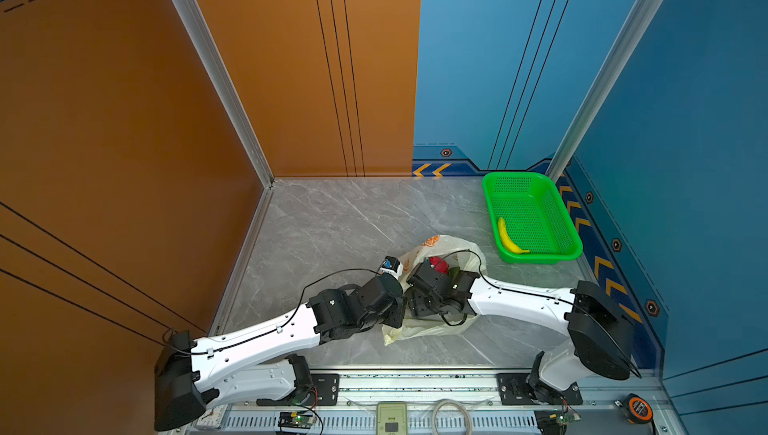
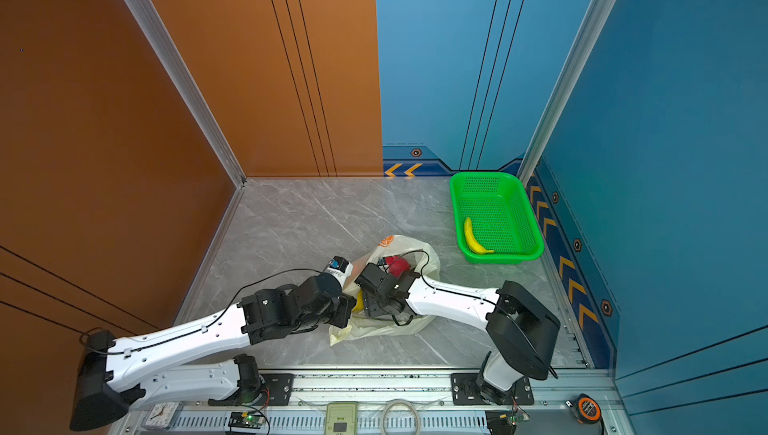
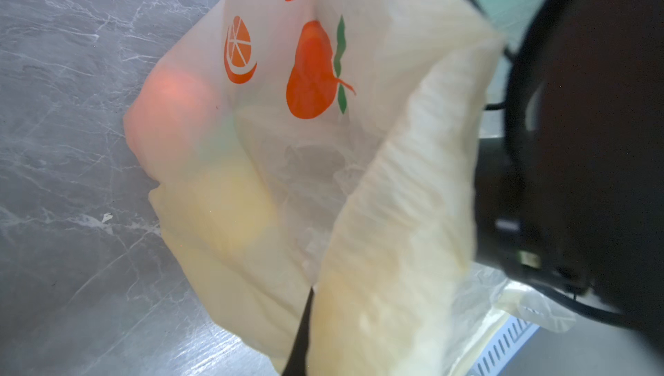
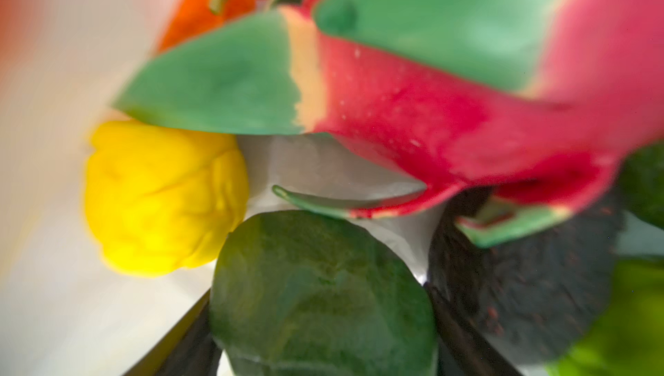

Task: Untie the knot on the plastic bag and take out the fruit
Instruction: 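Grasp the dark green avocado with the right gripper and lift it out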

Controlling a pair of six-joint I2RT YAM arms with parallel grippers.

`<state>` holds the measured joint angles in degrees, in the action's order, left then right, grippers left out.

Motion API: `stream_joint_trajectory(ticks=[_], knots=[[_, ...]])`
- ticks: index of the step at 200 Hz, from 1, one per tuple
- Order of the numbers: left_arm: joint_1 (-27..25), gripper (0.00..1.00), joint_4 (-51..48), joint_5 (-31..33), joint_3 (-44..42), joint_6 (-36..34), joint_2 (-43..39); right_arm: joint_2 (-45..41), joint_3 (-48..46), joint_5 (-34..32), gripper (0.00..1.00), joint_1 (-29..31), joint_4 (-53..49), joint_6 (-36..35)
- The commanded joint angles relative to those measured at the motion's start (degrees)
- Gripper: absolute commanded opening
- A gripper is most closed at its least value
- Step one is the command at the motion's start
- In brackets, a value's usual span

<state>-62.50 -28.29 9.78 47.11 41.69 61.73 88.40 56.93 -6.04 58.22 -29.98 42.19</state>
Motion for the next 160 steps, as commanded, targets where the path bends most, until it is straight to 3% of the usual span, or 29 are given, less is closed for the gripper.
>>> stream_joint_trajectory(ticks=[1, 113, 160], knots=[[-0.79, 0.0, -0.8, 1.84, -1.19, 0.58, -0.73, -4.2, 1.6, -0.13, 0.48, 0.78, -3.53, 1.23], [-0.85, 0.0, -0.19, 4.57, -0.87, 0.15, -1.87, -16.48, 15.94, -2.71, 0.48, 2.26, -19.73, 1.7], [-0.69, 0.0, -0.18, 4.78, -0.65, -0.2, -2.31, -17.93, 26.81, -1.7, 0.48, -3.06, -24.74, -1.74]])
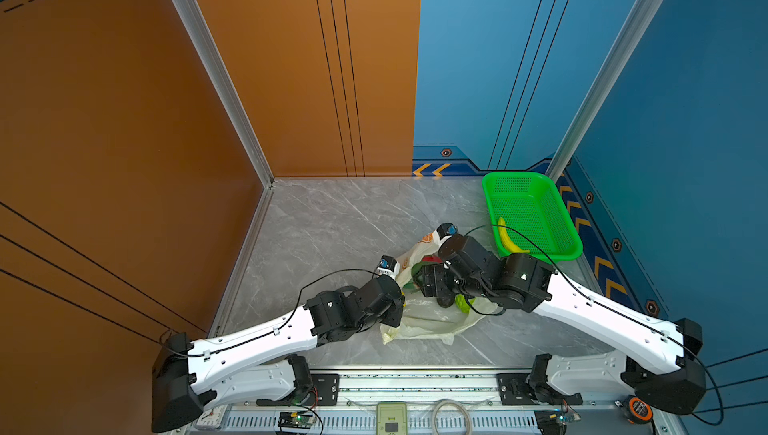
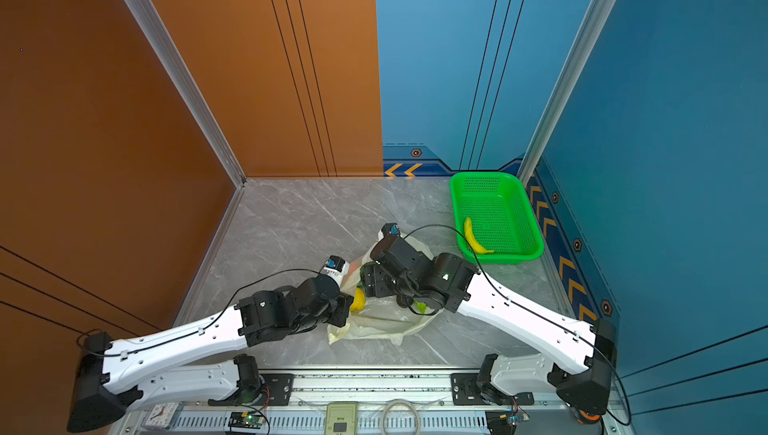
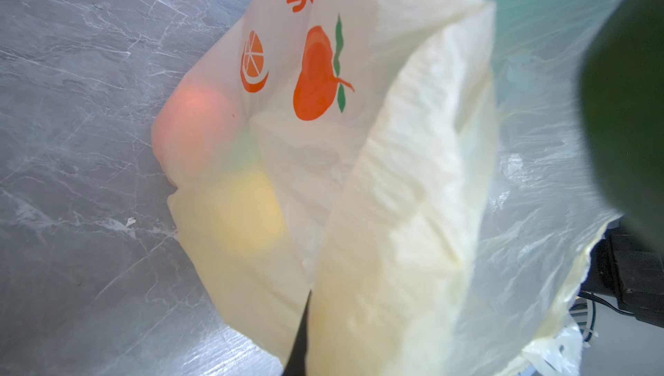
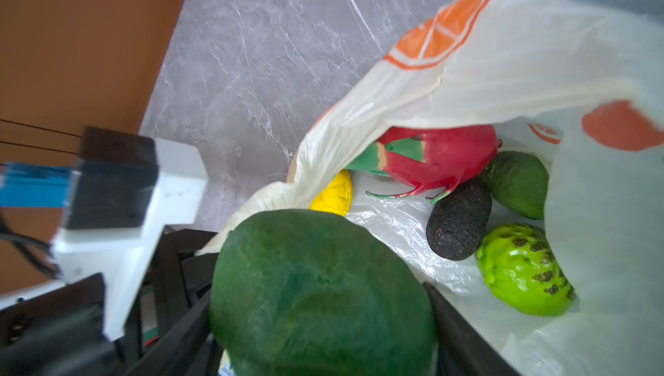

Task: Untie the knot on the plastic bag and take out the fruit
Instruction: 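Grasp the dark green avocado with the right gripper and lift it out, then carry the avocado to the green basket and release it with the right gripper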

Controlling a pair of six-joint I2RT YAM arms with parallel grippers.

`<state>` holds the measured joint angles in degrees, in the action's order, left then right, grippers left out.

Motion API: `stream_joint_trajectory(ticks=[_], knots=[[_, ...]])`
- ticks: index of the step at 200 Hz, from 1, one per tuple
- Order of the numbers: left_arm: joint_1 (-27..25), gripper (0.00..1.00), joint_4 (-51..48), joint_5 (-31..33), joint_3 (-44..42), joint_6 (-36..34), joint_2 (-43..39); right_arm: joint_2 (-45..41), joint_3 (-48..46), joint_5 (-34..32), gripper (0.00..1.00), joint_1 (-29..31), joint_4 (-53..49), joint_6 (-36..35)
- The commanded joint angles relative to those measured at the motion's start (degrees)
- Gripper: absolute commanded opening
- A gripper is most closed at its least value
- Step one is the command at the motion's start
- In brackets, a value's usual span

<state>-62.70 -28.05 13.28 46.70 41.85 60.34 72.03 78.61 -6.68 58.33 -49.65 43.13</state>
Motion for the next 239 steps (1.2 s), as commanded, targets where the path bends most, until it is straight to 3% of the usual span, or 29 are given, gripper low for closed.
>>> stream_joint_trajectory(ticks=[1, 31, 61, 100, 122, 151, 195, 215, 239], knots=[[-0.5, 0.0, -0.42, 1.29, -0.26, -0.36, -0.92, -1.6, 5.36, -1.02, 0.48, -3.41, -5.13, -2.78], [-0.55, 0.0, -0.42, 1.26, 0.16, -0.88, -0.9, -1.83, 10.15, 3.19, 0.48, -12.66, -5.2, -6.15], [-0.52, 0.0, -0.34, 1.41, 0.49, -1.06, -0.92, -1.74, 11.89, 7.7, 0.49, -27.89, -5.32, -11.73], [-0.5, 0.0, 0.28, 1.68, 0.74, -1.31, -1.21, 1.91, 5.51, 12.54, 0.49, -49.05, 0.12, -18.44], [-0.63, 0.0, 0.47, 1.63, 0.82, -1.5, -1.27, 6.41, 1.23, 13.52, 0.48, -57.35, 5.85, -20.24], [-0.71, 0.0, 0.55, 1.91, 0.92, -1.5, -1.22, 15.14, -0.68, 13.95, 0.48, -63.5, 11.52, -21.07], [-0.78, 0.0, 0.72, 2.51, 1.71, -1.33, -0.59, 26.45, -0.4, 11.63, 0.5, -66.31, 15.32, -21.16], [-0.9, 0.0, 0.67, 2.53, 2.04, -1.32, -0.22, 29.31, 0.07, 11.44, 0.58, -66.5, 15.37, -21.0], [-1.0, 0.0, 0.73, 2.79, 2.46, -1.42, 0.22, 30.71, 0.02, 11.0, 0.75, -66.43, 14.59, -20.77]])
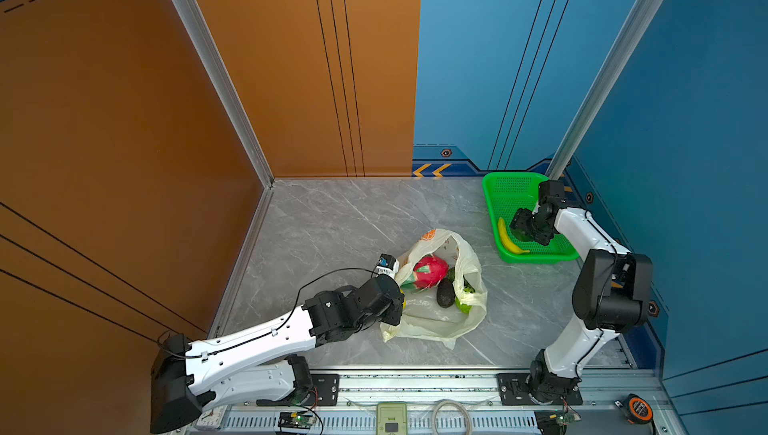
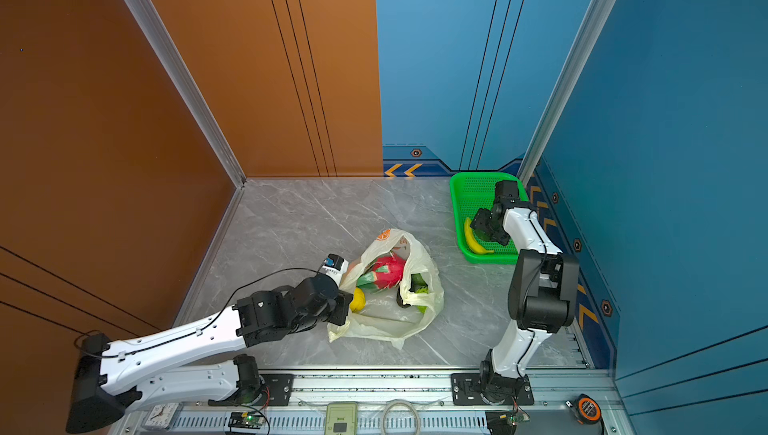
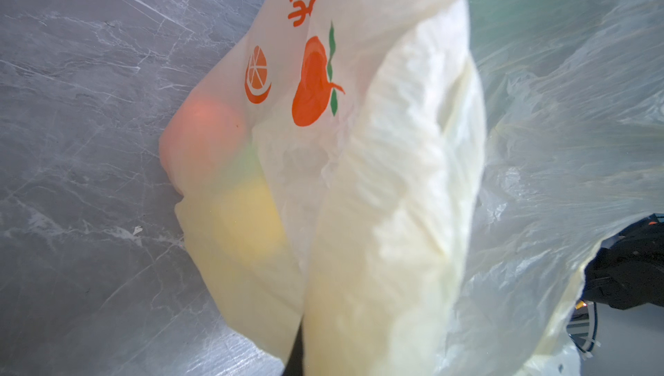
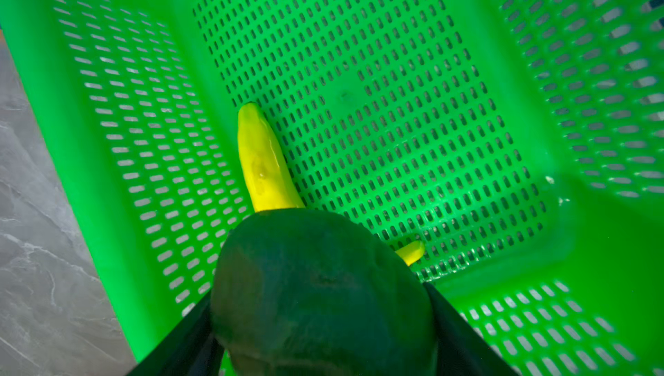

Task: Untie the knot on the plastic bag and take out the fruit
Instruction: 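Carry the avocado to the green basket and release it with the right gripper, then move the right gripper back over the bag opening while the left holds the bag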

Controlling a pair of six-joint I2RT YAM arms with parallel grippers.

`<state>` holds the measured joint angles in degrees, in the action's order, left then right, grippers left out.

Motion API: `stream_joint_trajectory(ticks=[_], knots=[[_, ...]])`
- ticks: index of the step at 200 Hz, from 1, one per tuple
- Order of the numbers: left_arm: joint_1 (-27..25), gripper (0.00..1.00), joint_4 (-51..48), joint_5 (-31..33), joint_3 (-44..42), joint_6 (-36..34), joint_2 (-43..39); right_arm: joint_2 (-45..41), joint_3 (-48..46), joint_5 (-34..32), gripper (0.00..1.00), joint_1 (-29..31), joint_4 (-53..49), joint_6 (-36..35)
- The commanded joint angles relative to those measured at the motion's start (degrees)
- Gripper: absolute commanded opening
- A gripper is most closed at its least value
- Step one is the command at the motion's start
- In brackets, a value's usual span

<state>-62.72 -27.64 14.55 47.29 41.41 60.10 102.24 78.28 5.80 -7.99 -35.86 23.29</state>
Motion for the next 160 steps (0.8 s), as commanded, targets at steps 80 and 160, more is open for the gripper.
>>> stream_joint_trajectory(ticks=[80, 160], knots=[[-1.12, 0.0, 0.29, 1.87, 2.25, -1.46, 0.43, -6.85, 0.29, -0.74, 0.99, 0.85, -4.46, -2.24], [-1.29, 0.0, 0.56, 1.83, 3.11, -2.69, 0.07, -23.74, 10.64, 2.82, 1.0, 20.74, -20.57, 1.84]])
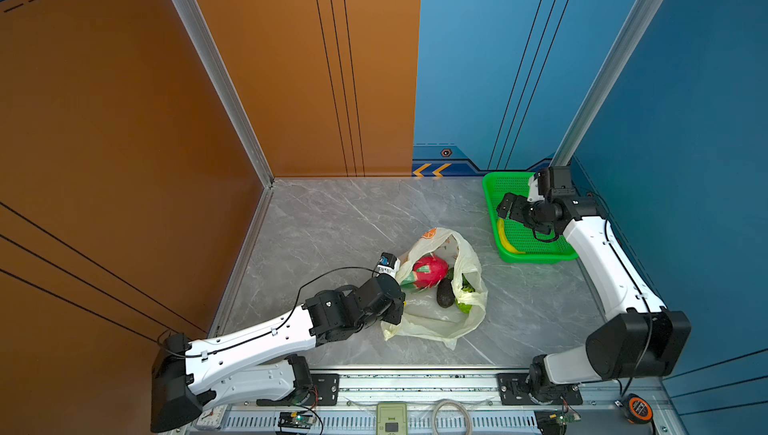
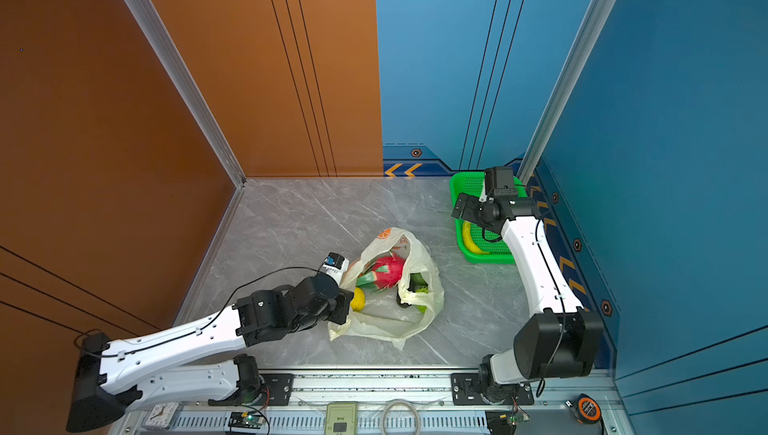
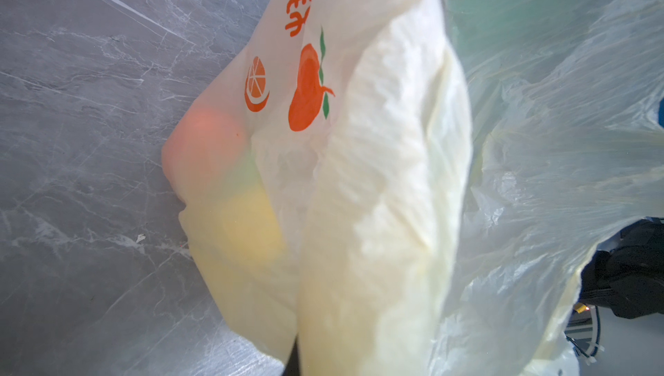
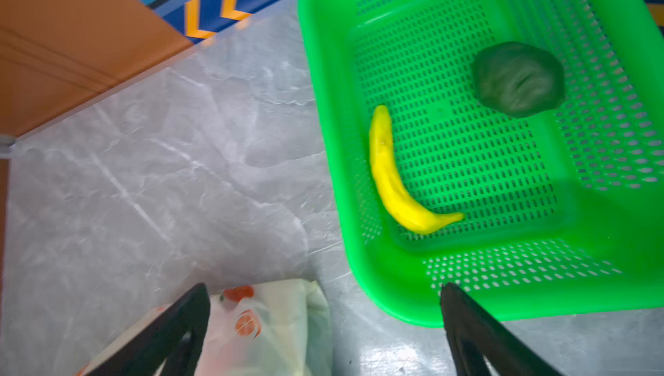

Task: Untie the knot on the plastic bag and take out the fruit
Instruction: 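Move the right gripper back over the bag opening while the left holds the bag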

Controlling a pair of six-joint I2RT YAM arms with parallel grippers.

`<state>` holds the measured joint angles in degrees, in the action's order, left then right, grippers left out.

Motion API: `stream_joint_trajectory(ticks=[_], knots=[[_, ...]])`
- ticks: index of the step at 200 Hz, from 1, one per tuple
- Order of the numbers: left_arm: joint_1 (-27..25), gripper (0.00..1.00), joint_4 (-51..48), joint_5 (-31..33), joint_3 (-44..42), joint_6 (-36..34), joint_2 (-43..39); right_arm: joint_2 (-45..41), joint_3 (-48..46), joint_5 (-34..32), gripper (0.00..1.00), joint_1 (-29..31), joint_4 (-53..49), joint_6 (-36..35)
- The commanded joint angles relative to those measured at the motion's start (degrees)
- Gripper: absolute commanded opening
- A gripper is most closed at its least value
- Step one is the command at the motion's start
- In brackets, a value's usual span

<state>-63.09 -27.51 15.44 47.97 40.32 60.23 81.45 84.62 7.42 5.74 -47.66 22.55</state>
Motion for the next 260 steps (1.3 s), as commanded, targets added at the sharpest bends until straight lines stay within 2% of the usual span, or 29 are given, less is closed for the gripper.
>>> stream_joint_trajectory(ticks=[1, 29, 66, 98, 133, 171, 218, 260], knots=[[-0.91, 0.0, 0.43, 0.92, 2.41, -1.66, -0.04, -3.09, 4.58, 1.2, 1.0, 7.49, -8.94, 2.72], [-1.07, 0.0, 0.43, 0.82, 2.58, -1.82, -0.02, -4.59, 9.4, -0.6, 1.0, 20.42, -11.32, 8.5], [-1.06, 0.0, 0.52, 0.8, 2.5, -1.64, -0.1, -3.49, 12.83, -6.15, 1.0, 36.74, -10.94, 16.01], [-1.07, 0.0, 0.7, 0.96, 2.4, -1.53, -0.45, -2.37, 11.66, -9.52, 1.0, 46.17, -8.78, 22.54], [-1.11, 0.0, 0.78, 1.33, 1.99, -1.24, -1.67, -3.31, 7.31, -12.6, 0.99, 51.27, -7.98, 28.85], [-1.04, 0.0, 0.79, 1.35, 1.69, -1.21, -2.17, -6.04, -1.86, -14.69, 0.96, 54.06, -7.71, 32.97], [-1.08, 0.0, 1.44, 0.1, 1.78, -1.2, -1.78, -8.76, -10.56, -16.72, 0.94, 55.31, -7.74, 35.46], [-1.52, 0.0, 3.06, -1.19, 1.76, -1.41, -0.84, -5.13, -12.34, -17.79, 0.94, 56.77, -7.11, 36.51]])
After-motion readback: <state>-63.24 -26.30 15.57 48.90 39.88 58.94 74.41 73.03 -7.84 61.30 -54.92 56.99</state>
